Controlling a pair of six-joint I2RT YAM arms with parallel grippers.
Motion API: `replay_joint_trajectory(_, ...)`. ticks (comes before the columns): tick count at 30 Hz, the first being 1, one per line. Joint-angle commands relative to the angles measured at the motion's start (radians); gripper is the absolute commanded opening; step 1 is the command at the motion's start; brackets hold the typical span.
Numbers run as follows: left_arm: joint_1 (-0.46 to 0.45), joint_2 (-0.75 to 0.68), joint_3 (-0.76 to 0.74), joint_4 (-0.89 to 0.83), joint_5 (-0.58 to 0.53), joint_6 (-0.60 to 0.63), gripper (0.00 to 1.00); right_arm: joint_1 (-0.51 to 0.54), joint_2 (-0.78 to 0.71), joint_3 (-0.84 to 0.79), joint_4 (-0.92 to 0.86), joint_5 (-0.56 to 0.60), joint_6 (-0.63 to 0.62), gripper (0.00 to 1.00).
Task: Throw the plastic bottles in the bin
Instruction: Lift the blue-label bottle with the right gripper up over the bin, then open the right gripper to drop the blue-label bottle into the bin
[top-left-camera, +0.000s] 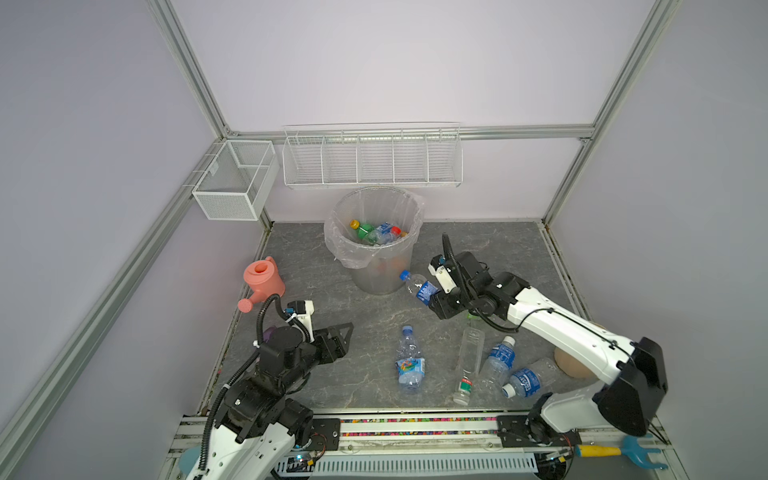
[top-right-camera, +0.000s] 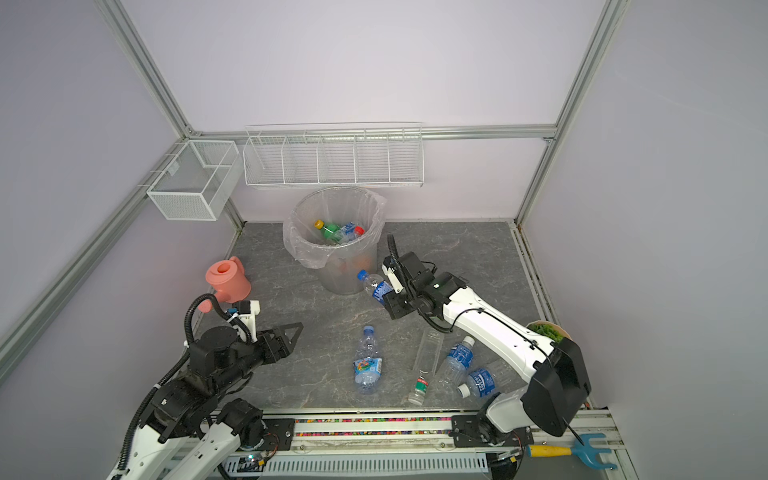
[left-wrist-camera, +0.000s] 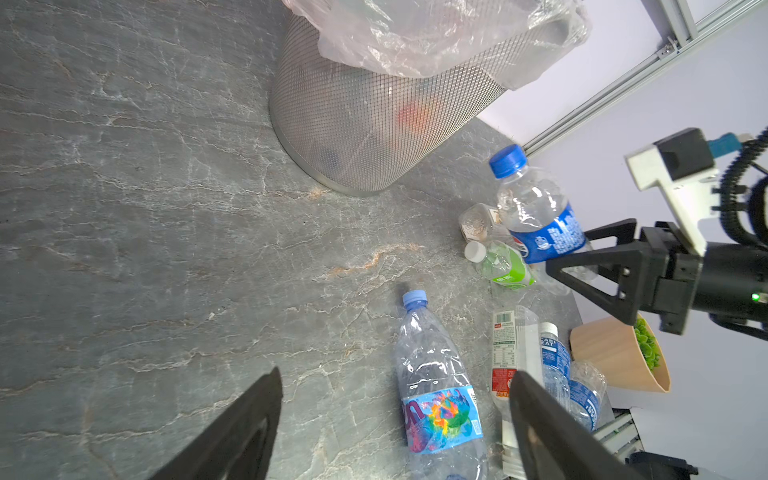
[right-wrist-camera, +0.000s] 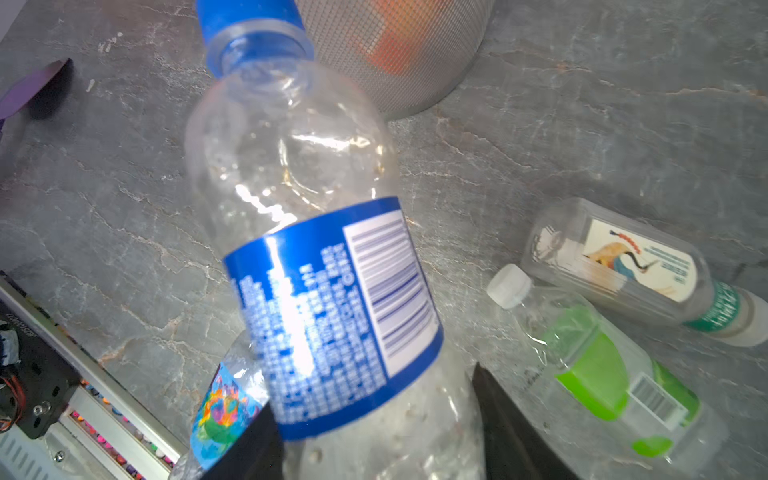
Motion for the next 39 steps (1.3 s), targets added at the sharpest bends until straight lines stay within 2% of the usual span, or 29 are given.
replay_joint_trajectory(1, -0.001, 0.006, -0.006, 0.012, 0.010, -0.008, 0.85, 0.001, -0.083, -0.010, -0.071, 0.052, 0.009, 0.55)
replay_joint_trajectory(7, -0.002, 0.010, 0.005, 0.015, 0.012, -0.007, 0.85, 0.002, -0.215, 0.040, -0.089, 0.098, -0.007, 0.57)
replay_joint_trajectory(14, -0.002, 0.028, 0.011, 0.026, 0.016, -0.008, 0.84, 0.000, -0.237, 0.226, -0.090, 0.109, -0.051, 0.54)
replay_joint_trajectory(22, -0.002, 0.034, 0.020, 0.026, 0.016, -0.004, 0.84, 0.000, -0.165, 0.451, -0.019, 0.101, -0.120, 0.51)
replay_joint_trajectory(32, -0.002, 0.047, 0.025, 0.027, 0.018, 0.002, 0.84, 0.000, 0.035, 0.789, 0.008, 0.071, -0.194, 0.51)
replay_joint_trajectory(39, -0.002, 0.037, 0.019, 0.022, 0.014, 0.002, 0.84, -0.002, 0.166, 0.908, 0.054, 0.063, -0.204, 0.52)
